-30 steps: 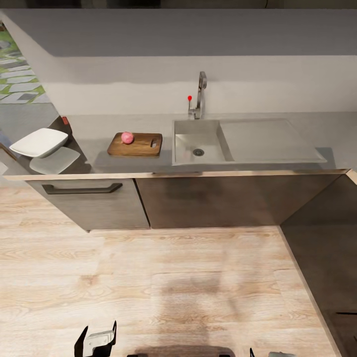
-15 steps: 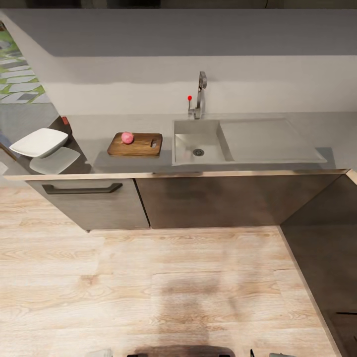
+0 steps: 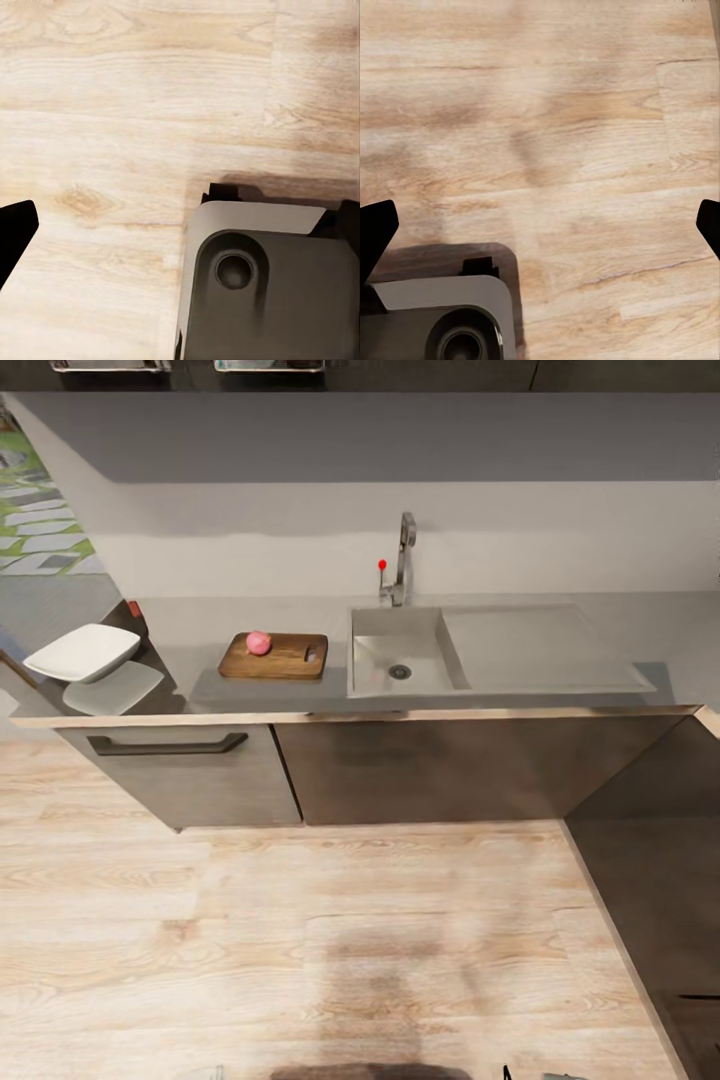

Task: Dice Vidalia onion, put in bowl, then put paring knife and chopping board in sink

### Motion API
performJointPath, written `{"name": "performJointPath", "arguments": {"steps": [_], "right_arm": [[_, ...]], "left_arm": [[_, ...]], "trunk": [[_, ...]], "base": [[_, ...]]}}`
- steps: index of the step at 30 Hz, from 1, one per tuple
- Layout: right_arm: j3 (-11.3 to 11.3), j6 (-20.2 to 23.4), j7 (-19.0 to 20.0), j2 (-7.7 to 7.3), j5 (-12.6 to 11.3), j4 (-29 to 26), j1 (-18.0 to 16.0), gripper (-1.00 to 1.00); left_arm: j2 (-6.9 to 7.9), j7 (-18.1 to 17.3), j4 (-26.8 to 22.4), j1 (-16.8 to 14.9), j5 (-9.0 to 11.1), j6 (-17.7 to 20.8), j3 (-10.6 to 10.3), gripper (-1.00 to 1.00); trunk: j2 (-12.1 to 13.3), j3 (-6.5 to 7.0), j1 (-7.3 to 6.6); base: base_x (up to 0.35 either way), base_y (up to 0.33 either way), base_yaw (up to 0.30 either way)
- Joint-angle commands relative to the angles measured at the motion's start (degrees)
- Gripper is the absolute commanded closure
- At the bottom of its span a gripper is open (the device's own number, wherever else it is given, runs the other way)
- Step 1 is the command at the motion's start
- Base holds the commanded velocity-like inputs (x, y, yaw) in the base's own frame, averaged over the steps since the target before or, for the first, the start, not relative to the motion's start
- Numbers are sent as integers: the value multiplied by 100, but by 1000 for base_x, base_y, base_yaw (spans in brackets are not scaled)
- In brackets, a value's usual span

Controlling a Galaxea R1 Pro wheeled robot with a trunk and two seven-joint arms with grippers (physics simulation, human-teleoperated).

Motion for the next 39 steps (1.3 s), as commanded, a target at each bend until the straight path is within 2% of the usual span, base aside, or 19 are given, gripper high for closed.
{"name": "performJointPath", "arguments": {"steps": [1, 7, 11, 14, 17, 20, 26, 39], "right_arm": [[-19, -25, -31, 8, 60, 6, -4, -100], [-47, -232, -45, 13, 25, -37, -4, -100], [-79, -257, -58, 40, -199, -11, -4, -100], [-79, -301, -11, 54, -501, 22, -4, -100], [-75, -383, 13, 40, -606, 61, -4, -100], [-67, -427, -4, 69, -620, 130, -4, -100], [-75, -471, -13, -68, -626, 181, -4, -100], [-77, -474, 3, -54, -633, 135, -4, -100]], "left_arm": [[-3, 10, 22, -9, 34, -35, -49, -100], [-3, 10, 22, -9, 32, -35, -49, -100], [-3, 10, 22, -9, 32, -35, -49, -100], [-3, 10, 22, -9, 35, -35, -49, -100], [-3, 10, 22, -9, 33, -35, -49, -100], [-3, 10, 22, -9, 33, -35, -49, -100], [-3, 10, 22, -9, 32, -35, -49, -100], [-5, 12, 22, -9, 35, -35, -49, -100]], "trunk": [[-9, 2, 3], [-9, 56, 3], [-9, 92, 3], [-9, 119, 3], [-9, 146, 3], [-9, 174, 3], [-9, 228, 3], [-9, 346, 3]], "base": [[0, 0, 0], [0, 0, 0], [0, 0, 0], [0, 0, 0], [0, 0, 0], [0, 0, 0], [0, 0, 0], [0, 0, 8]]}}
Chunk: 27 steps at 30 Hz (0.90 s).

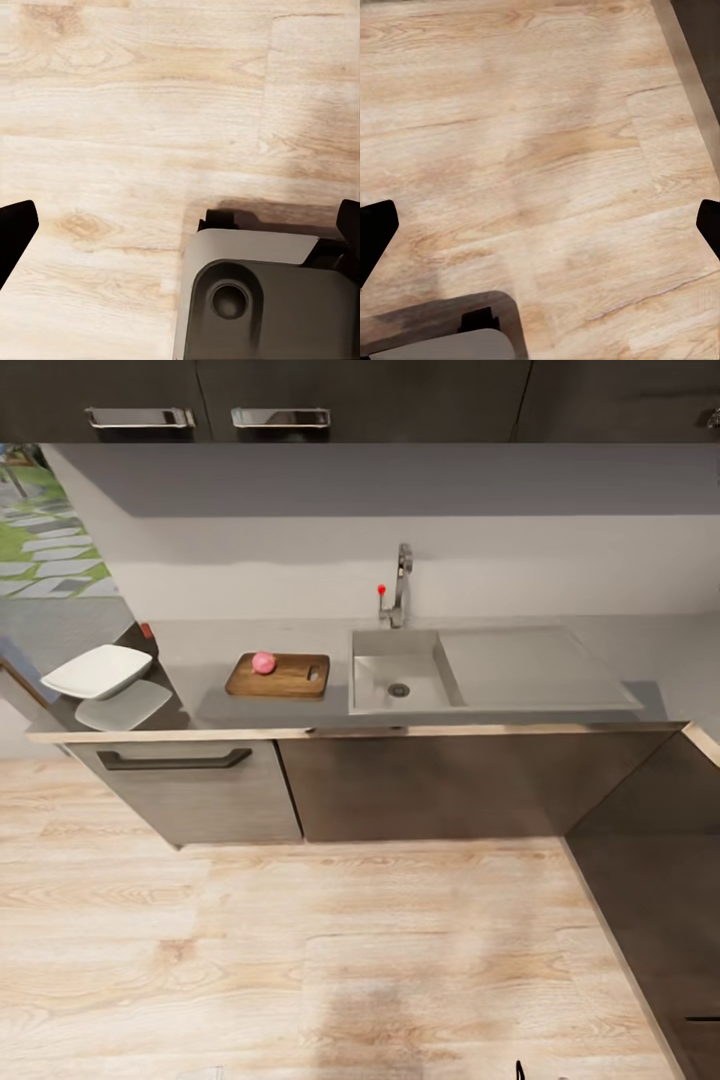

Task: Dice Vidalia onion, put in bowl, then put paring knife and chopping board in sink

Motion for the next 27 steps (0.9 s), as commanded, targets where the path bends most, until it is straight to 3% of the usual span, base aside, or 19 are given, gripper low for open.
{"name": "performJointPath", "arguments": {"steps": [1, 4, 9, 18, 27], "right_arm": [[10, -20, -14, 0, 7, 2, -4, -100], [16, -18, -2, 1, 7, 6, -4, -100], [9, -17, 4, -8, -2, 7, -4, -100], [9, -187, 1, -12, 6, 8, -4, -100], [18, -218, -4, 1, 11, 8, -4, -100]], "left_arm": [[-11, 5, 20, -9, 35, -39, -49, -100], [-121, -7, 20, -9, 36, -36, -49, -100], [-172, 12, -12, -9, 54, -55, -29, -100], [-184, 36, -128, -4, 70, -53, -33, -100], [-65, 9, -7, -2, 71, -54, -41, -100]], "trunk": [[-9, 1, 3], [-9, 28, 3], [-9, 74, 3], [-9, 155, 3], [-9, 237, 3]], "base": [[0, 0, 57], [0, 0, 27], [0, 0, 6], [0, 0, 0], [0, 0, 0]]}}
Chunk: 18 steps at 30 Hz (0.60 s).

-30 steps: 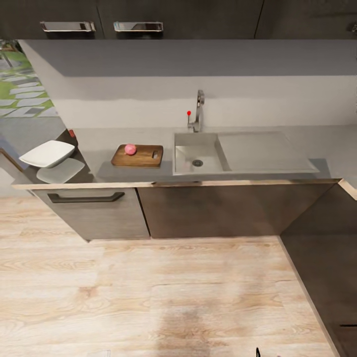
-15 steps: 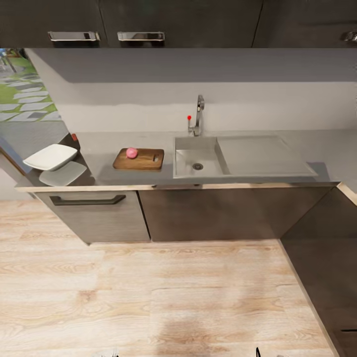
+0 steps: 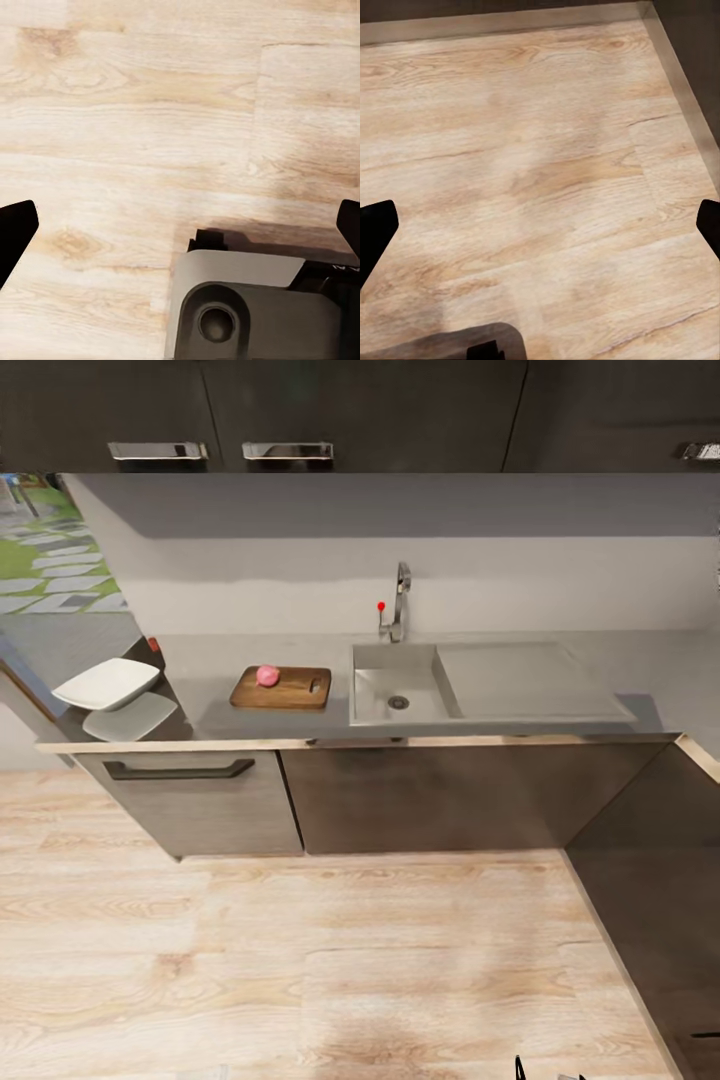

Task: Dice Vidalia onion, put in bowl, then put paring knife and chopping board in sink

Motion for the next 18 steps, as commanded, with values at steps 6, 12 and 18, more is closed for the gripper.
{"name": "performJointPath", "arguments": {"steps": [6, 12, 18], "right_arm": [[9, -15, -24, -1, 7, 21, -4, -100], [9, -21, -21, -1, 12, 22, -4, -100], [13, -16, -18, -1, 6, 29, -4, -100]], "left_arm": [[-6, 18, 26, -11, 34, -29, -51, -100], [-12, 19, 26, -10, 34, -26, -57, -100], [-16, 25, 27, -9, 34, -25, -58, -100]], "trunk": [[-9, 46, 3], [-9, 100, 3], [-9, 155, 3]], "base": [[0, 0, 0], [0, 0, 0], [0, 0, 0]]}}
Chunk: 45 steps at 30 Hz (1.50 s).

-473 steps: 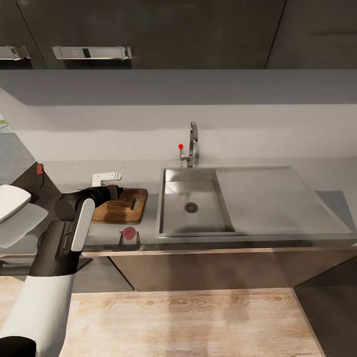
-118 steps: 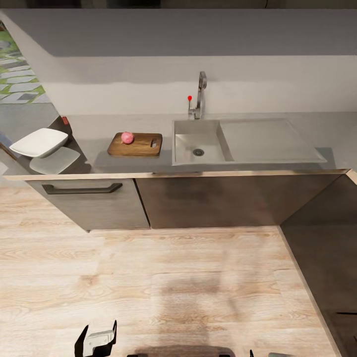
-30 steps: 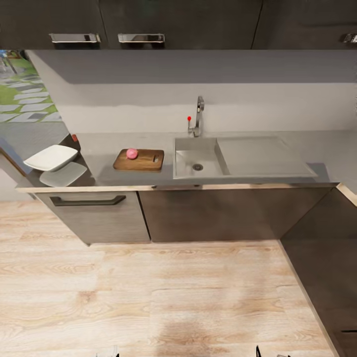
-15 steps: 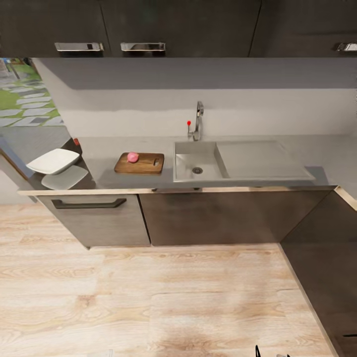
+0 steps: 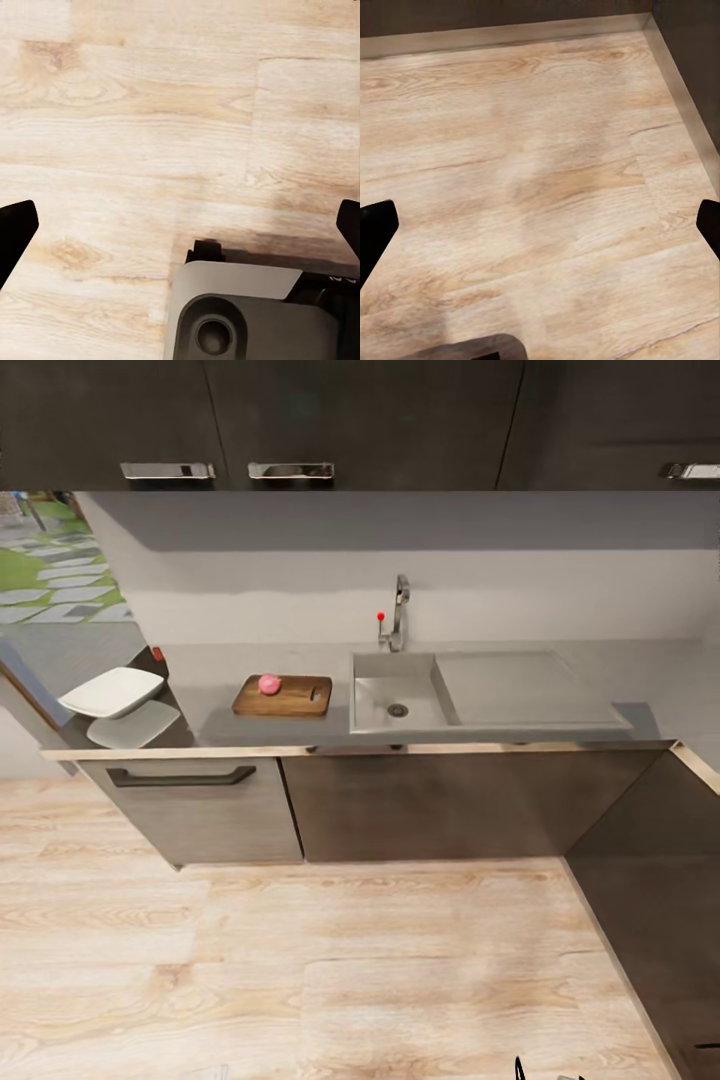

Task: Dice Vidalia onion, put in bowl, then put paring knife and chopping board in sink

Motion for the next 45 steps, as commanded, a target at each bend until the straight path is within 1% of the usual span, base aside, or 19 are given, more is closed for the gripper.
{"name": "performJointPath", "arguments": {"steps": [1, 45], "right_arm": [[10, -16, -26, -1, 8, 6, -4, -100], [14, -19, -31, -1, 15, 34, -4, -100]], "left_arm": [[-3, 11, 22, -9, 34, -35, -50, -100], [-13, 14, 29, -13, 34, -35, -48, -100]], "trunk": [[-10, 0, 3], [-10, 399, 3]], "base": [[0, 0, 0], [0, 0, 0]]}}
